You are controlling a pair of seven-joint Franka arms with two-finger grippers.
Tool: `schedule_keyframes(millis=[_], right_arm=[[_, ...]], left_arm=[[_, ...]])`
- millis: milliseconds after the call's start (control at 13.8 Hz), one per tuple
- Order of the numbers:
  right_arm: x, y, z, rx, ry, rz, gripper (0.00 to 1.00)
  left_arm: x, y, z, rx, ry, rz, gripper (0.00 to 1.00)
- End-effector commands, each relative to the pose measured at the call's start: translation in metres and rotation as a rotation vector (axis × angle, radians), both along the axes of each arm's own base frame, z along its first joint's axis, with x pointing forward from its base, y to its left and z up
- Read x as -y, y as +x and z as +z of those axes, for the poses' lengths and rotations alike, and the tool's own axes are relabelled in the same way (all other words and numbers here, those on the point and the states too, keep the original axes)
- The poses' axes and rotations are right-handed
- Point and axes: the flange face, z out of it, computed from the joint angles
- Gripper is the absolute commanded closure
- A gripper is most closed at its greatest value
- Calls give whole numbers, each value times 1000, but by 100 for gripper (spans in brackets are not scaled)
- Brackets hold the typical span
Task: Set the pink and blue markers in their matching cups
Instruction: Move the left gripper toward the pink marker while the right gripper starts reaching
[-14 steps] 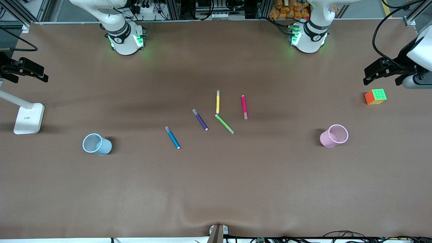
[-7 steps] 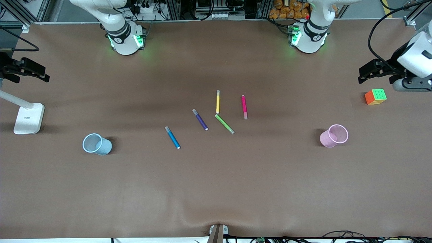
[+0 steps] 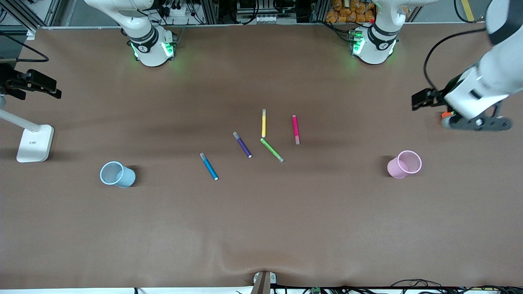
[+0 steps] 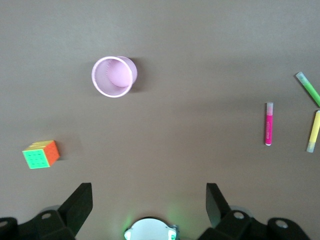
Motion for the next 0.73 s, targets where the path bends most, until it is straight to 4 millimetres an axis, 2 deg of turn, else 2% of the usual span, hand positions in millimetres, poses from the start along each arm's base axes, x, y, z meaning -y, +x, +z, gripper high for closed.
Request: schedule_keyframes(millis=[0,218,435,653], right_arm=[[0,-4,1,-12,-4,0,0],[0,-3,-2,-18,-4,0,0],[3,-1,-4,-17,-4,-7,0],[1,1,-4,-9,-1,-5,0]], left_arm=[[35,6,-18,-15,37,30,0],[50,23,-47,0,14,50,0],[78,28,-76,-20,20,50,0],[120,25,-109,-41,56,140,0]])
